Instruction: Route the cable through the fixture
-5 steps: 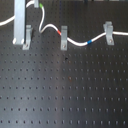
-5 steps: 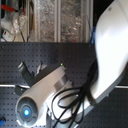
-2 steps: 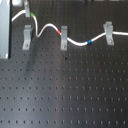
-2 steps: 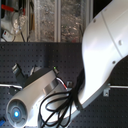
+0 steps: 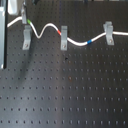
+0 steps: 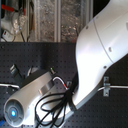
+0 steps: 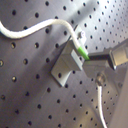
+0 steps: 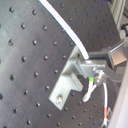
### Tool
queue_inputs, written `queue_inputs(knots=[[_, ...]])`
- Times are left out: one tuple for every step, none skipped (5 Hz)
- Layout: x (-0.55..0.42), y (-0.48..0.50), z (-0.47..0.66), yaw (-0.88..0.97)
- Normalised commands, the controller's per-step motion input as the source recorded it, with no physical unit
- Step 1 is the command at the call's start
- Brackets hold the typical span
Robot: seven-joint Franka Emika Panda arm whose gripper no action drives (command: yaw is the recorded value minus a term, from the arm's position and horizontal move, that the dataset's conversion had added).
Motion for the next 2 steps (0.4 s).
queue_inputs(knots=[[-0.227,0.112,0.19,0.00],[-0.249,0.273,0.16,0.00]])
